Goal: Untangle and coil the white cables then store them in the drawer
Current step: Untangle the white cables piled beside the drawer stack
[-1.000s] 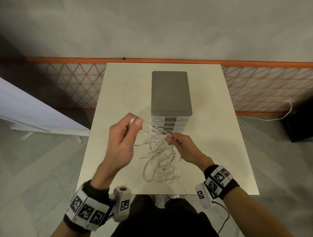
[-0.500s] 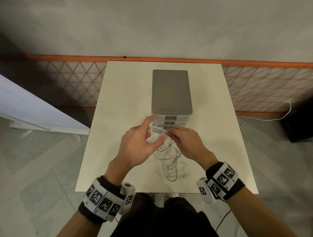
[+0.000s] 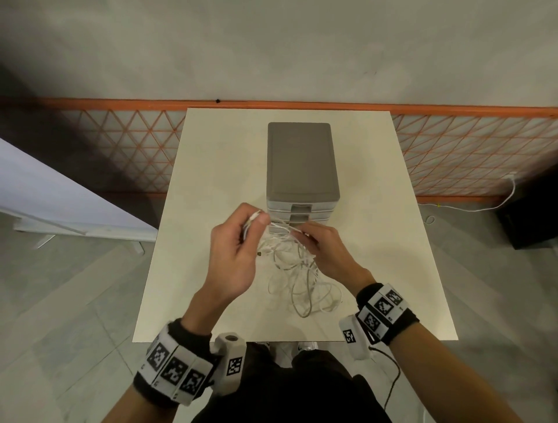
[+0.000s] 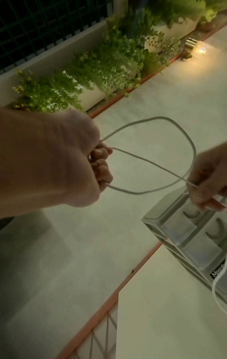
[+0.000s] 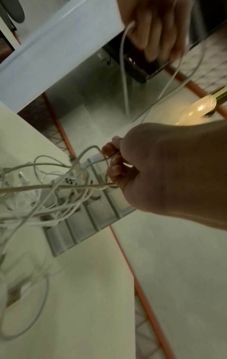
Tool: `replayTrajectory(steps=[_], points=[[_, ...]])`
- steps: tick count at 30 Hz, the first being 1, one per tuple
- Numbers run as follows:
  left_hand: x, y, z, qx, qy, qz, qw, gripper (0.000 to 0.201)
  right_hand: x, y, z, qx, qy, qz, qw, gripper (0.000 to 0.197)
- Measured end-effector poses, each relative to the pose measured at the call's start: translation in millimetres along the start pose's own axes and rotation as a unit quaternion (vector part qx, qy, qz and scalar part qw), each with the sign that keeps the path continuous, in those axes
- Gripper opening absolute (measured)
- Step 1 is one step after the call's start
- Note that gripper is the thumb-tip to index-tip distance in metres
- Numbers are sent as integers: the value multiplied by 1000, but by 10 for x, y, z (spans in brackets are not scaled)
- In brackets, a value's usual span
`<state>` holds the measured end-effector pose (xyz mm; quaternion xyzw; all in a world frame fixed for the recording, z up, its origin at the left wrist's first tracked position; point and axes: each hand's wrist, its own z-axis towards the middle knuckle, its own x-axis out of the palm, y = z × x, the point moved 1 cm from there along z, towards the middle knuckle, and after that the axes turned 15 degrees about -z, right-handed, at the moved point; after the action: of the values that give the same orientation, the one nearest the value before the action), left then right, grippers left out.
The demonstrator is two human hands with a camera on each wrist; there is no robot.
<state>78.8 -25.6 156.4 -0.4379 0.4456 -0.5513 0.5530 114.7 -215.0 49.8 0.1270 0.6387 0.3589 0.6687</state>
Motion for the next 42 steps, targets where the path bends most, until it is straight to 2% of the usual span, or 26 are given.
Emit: replayTrajectory(steps=[2,4,5,6,7,8,9,10,12,14,17,20,26,32,34,35,37,38,39,41,42], points=[[-89,-41,-50,11,-29,-41,999,22,58,-105,-10,30,19,2,999,23],[-202,3,-78,-4,-15,-35,999,24,51,-156,2,58,39,10,997,21],[-261,76,-81,-19,18,12,1000,24,22,-167,8,67,42,16,997,19],[-324,187,-71,-38,58,108,992,21,-19,-169,17,71,39,14,997,20],[-381,285,-65,-58,94,234,966,16,-65,-167,27,65,31,4,997,22],[-414,348,-66,-77,129,352,924,18,-112,-153,39,51,22,-13,998,24],[-431,401,-73,-85,153,424,889,31,-143,-144,49,31,17,-30,999,24],[-419,422,-79,-79,163,439,880,42,-162,-119,59,11,15,-48,999,24],[-286,373,-62,-55,135,390,909,47,-171,-61,74,-15,13,-76,997,23],[-85,332,-16,-68,110,332,935,42,-164,-6,84,-31,3,-82,996,22],[221,399,52,-129,117,312,934,39,-142,66,88,-45,-1,-59,997,26],[338,558,70,-142,84,273,948,27,-137,114,87,-17,-6,-33,999,25],[226,571,16,-76,57,131,987,20,-36,78,52,-3,-15,-21,1000,12],[-14,139,-74,-19,-7,-7,1000,22,110,-209,38,55,-8,-38,998,12],[-145,184,-66,-56,25,47,997,22,77,-278,18,71,9,-29,997,16],[-201,257,-45,-90,50,124,987,20,45,-282,19,74,13,-24,997,19],[-257,341,-25,-148,70,289,943,7,-41,-258,41,62,3,-31,998,23],[-253,359,-29,-150,67,346,924,21,-84,-228,57,45,-10,-46,998,23],[-227,353,-35,-128,67,365,920,35,-115,-198,78,26,-20,-66,997,23],[-101,307,-22,-85,65,352,930,46,-159,-124,104,-3,-23,-103,994,22],[-25,291,-3,-90,75,342,932,47,-170,-85,111,-14,-23,-115,993,21]])
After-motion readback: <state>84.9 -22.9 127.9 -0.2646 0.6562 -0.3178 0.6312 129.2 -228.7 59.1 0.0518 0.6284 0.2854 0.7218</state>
